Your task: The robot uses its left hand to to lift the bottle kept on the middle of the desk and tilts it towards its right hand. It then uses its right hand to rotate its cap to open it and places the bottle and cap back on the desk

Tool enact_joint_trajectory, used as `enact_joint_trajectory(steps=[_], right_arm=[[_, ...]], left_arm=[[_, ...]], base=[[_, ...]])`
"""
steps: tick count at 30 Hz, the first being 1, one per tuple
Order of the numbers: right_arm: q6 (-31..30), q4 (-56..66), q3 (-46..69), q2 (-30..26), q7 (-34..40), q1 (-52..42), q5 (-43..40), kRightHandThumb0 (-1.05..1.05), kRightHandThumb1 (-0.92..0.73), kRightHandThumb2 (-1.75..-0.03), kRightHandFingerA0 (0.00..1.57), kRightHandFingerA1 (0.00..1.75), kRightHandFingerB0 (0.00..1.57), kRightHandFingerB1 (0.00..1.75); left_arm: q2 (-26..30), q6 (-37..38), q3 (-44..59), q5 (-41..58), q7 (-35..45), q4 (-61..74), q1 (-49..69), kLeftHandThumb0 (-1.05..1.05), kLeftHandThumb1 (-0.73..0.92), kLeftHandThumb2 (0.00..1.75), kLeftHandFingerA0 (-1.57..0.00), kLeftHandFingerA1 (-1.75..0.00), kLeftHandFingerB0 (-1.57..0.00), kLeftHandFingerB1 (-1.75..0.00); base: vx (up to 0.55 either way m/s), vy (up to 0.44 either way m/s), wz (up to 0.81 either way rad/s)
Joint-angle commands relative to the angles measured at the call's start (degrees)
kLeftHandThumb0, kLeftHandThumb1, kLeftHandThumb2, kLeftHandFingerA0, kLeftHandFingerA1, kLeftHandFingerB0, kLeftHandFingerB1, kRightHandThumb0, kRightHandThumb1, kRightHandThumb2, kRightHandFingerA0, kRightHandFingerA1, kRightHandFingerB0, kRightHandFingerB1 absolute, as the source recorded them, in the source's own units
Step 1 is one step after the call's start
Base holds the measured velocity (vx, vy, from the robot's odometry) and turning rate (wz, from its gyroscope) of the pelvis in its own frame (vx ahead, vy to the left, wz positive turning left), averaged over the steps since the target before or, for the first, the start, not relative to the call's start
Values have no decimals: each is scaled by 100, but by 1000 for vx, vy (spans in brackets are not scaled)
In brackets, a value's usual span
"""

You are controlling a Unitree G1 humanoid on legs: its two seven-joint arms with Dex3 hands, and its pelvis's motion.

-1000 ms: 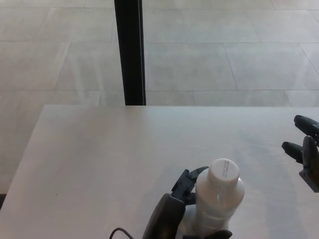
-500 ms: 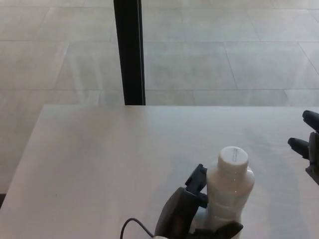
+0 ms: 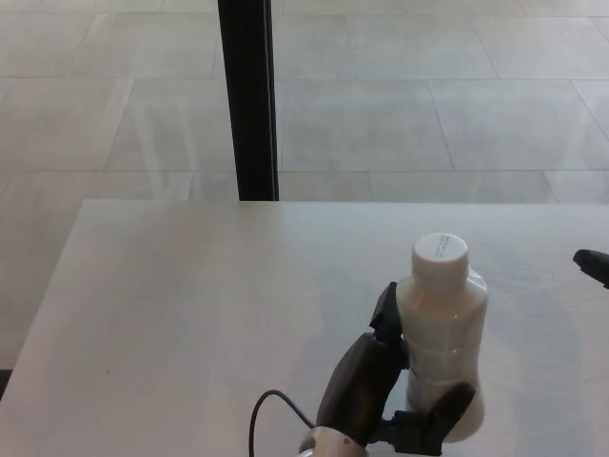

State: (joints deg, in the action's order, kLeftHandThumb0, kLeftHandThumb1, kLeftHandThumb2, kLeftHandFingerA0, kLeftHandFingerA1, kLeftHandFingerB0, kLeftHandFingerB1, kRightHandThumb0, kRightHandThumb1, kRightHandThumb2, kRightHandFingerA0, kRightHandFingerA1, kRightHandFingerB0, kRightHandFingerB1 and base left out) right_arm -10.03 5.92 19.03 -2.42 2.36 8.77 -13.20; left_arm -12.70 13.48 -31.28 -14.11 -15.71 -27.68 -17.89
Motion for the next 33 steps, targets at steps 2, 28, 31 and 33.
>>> enact_joint_trajectory(steps=[2, 28, 31, 33], right_arm=[[491, 101, 233, 112, 242, -99, -36, -58, -78, -64, 74, 87, 58, 45], [315, 1890, -1849, -834, -1244, -465, 186, -61, -67, -61, 84, 96, 58, 41], [284, 1849, -1994, -818, -1286, -423, 209, -60, -67, -61, 85, 97, 60, 40], [143, 1875, -2167, -825, -1267, -382, 341, -55, -63, -59, 88, 88, 61, 41]], left_arm=[[-521, -187, 105, 99, -68, 694, 218, 10, 70, 169, -146, -175, -132, -163], [3892, -1577, 1085, -1155, 1950, 3249, 957, 39, 33, 156, -113, -163, -101, -140], [3817, -1633, 948, -1280, 1978, 3269, 887, 34, 35, 155, -111, -163, -102, -140], [3674, -1794, 936, -1216, 2053, 3358, 868, 33, 41, 147, -122, -163, -107, -141]], base=[[0, 0, 0], [0, 0, 0], [0, 0, 0], [0, 0, 0]])
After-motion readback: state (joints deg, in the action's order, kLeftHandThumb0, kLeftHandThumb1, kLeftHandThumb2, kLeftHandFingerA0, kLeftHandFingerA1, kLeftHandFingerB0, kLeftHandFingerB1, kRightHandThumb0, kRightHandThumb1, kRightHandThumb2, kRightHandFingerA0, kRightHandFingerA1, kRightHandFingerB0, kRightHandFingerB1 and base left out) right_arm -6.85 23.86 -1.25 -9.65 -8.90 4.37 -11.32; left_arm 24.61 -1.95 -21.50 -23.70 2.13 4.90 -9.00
